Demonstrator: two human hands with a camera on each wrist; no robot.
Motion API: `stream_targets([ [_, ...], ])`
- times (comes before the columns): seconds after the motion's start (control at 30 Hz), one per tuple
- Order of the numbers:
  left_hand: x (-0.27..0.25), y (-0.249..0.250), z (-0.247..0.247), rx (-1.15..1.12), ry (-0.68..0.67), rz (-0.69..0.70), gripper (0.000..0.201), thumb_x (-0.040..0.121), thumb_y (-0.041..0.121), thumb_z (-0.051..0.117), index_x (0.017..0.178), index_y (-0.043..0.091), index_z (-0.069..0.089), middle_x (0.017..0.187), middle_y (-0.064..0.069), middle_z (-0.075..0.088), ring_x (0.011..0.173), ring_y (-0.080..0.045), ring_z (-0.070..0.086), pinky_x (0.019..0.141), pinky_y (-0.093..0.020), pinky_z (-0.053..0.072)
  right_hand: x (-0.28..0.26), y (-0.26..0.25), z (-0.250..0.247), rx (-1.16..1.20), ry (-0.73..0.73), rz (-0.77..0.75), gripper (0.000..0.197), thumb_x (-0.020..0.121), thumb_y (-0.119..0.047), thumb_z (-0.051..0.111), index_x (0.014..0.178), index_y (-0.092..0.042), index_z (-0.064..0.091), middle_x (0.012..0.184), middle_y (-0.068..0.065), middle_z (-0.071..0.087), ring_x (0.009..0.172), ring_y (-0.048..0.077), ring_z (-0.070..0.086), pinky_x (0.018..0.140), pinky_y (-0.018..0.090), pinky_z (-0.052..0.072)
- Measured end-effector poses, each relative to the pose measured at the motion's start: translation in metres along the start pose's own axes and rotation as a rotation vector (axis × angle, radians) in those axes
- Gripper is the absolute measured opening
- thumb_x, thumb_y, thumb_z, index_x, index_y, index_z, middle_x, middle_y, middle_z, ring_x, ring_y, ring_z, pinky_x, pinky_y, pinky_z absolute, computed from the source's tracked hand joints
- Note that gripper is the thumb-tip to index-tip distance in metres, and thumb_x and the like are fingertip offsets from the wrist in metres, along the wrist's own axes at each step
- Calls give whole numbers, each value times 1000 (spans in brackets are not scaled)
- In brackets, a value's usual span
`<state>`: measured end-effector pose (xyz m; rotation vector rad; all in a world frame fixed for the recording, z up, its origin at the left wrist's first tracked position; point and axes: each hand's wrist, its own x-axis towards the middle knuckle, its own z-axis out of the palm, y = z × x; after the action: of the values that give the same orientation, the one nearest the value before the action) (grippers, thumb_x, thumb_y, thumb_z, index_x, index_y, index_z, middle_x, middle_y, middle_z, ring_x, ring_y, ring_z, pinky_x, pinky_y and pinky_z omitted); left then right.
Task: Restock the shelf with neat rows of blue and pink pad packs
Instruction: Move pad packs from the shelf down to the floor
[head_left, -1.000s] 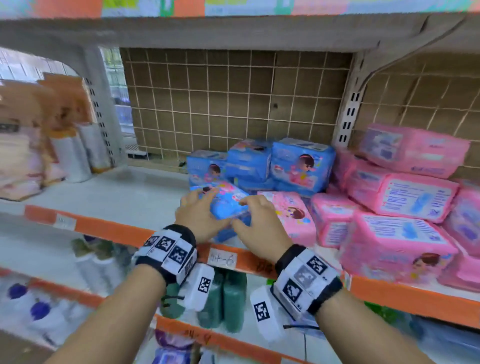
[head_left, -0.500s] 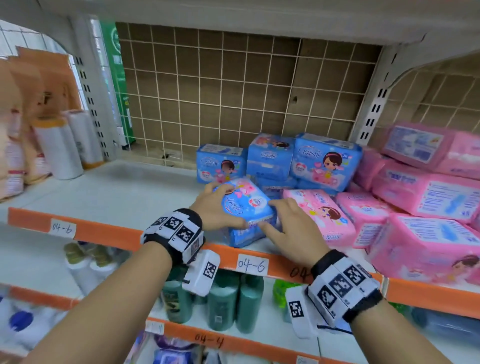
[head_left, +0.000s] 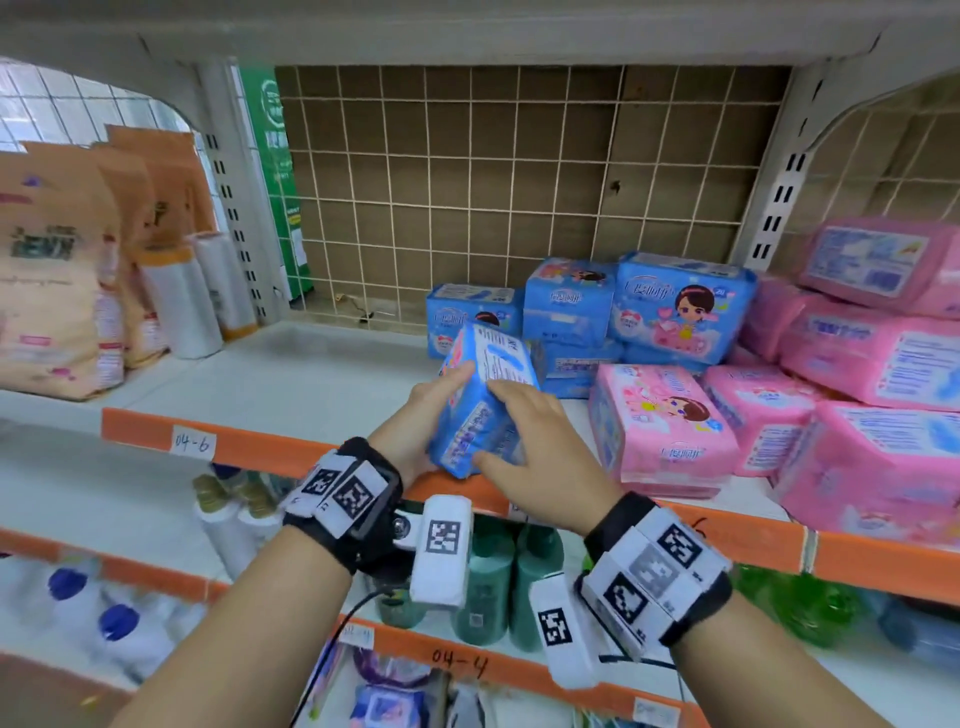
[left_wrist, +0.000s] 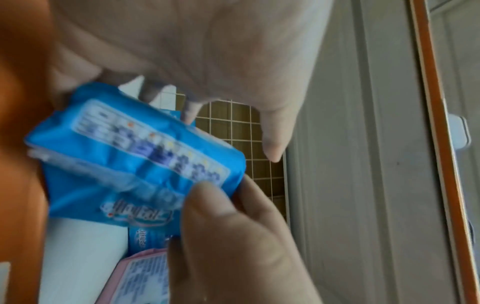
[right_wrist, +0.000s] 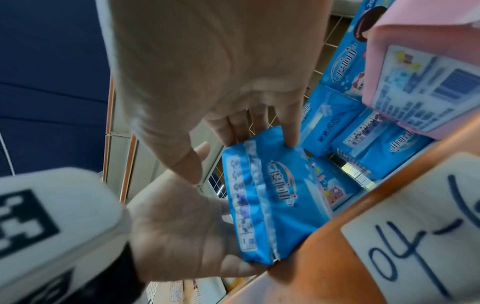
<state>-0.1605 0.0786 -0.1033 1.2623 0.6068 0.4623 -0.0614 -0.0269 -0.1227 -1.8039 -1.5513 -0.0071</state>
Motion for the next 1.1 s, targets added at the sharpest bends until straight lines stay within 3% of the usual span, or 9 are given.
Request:
stream_targets([
  [0.1,12,2,13,123,105,43,47,89,33,58,120,-1,55,115,-24,63,98,-32,64,91,-41,51,-4,2,-4,82,-19,10,58,82,-13,61,136,-12,40,138,3,44,125,18,36,96,11,21],
  [0.3,20,-2,14,255,191,120,36,82,22,62,111,2,59,108,-19,66,84,-25,64,71,-32,48,-17,11,-11,329,193,158,25,83,-8,61,106,-17,56,111,-3,50,106,6,45,86,-1,29],
  [0.4,15,3,11,225,261,193,33,78,21,68,107,10,57,113,-12,64,87,-19,64,69,-28,51,-20,15,-17,401,249,250,18,87,-19,59,103,-24,52,110,-6,48,103,6,46,85,12,36],
  [0.5,5,7,2,526,313,439,63,57,34,77,114,20,54,120,-1,48,103,-13,52,92,-23,42,-18,14,-22,675,261,384,18,91,-32,53,108,-28,47,111,-13,49,100,3,50,84,29,45],
  [0.57,-10,8,-1,915,272,605,84,41,51,66,120,26,53,122,6,40,111,-10,45,99,-22,34,-13,15,-25,809,352,462,26,91,-37,51,114,-28,43,109,-15,48,99,2,50,78,31,47],
  [0.63,-21,5,-5,1210,201,650,92,38,57,57,125,29,51,131,7,38,121,-15,40,104,-28,29,-9,19,-26,765,433,477,36,89,-38,55,120,-24,41,118,-7,46,109,9,47,88,34,45],
  [0.73,-27,-6,-14,1300,42,576,89,43,48,62,128,24,49,136,3,38,126,-19,38,108,-31,27,-7,25,-16,490,345,439,51,83,-35,64,125,-18,43,123,0,42,113,12,43,98,29,37],
  [0.83,-31,-15,-22,1377,-34,562,90,47,44,63,132,22,45,141,-1,35,131,-20,32,112,-30,22,-11,22,-2,483,206,416,54,76,-24,73,120,-18,42,114,1,51,99,14,54,86,28,45],
  [1.1,-38,-11,-25,1724,-137,852,83,47,17,82,125,8,55,129,-21,51,116,-48,46,102,-52,33,-20,26,-13,486,123,477,52,70,-27,78,110,-18,47,115,3,52,94,9,59,80,24,51],
])
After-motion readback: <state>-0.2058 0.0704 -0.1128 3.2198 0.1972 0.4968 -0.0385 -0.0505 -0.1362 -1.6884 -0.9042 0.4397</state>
